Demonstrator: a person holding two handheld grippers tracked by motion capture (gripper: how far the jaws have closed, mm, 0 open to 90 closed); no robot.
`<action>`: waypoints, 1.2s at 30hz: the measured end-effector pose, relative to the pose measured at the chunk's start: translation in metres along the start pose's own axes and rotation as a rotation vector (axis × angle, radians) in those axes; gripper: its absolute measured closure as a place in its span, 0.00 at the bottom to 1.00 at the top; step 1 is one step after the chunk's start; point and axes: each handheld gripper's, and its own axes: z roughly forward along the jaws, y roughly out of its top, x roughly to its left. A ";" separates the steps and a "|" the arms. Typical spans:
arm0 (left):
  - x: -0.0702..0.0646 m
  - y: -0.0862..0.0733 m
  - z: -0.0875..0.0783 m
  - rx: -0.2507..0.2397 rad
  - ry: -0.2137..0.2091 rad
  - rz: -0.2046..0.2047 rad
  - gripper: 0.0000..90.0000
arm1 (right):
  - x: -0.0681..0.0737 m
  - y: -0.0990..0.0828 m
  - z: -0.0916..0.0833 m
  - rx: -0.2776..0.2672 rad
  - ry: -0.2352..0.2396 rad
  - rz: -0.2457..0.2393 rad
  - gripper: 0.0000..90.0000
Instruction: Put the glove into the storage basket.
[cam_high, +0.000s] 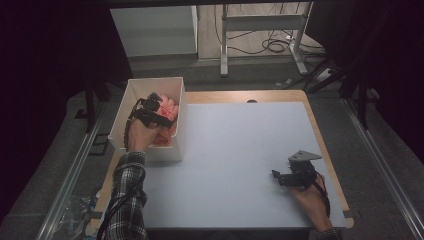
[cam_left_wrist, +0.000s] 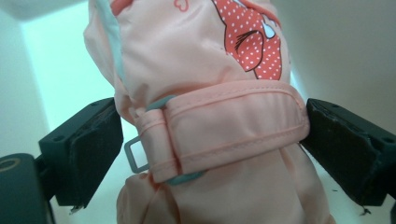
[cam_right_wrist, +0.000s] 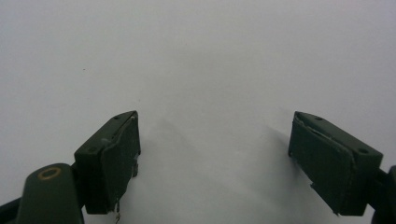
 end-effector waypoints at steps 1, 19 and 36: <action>0.000 0.000 -0.002 -0.007 0.004 0.002 0.07 | 0.000 0.000 0.000 0.000 0.000 0.000 0.19; -0.001 -0.008 -0.030 -0.106 0.015 0.021 0.07 | 0.000 0.000 0.000 -0.001 -0.002 -0.001 0.19; -0.009 -0.016 -0.058 -0.205 -0.015 0.053 0.07 | 0.000 0.000 0.000 0.000 -0.004 -0.001 0.19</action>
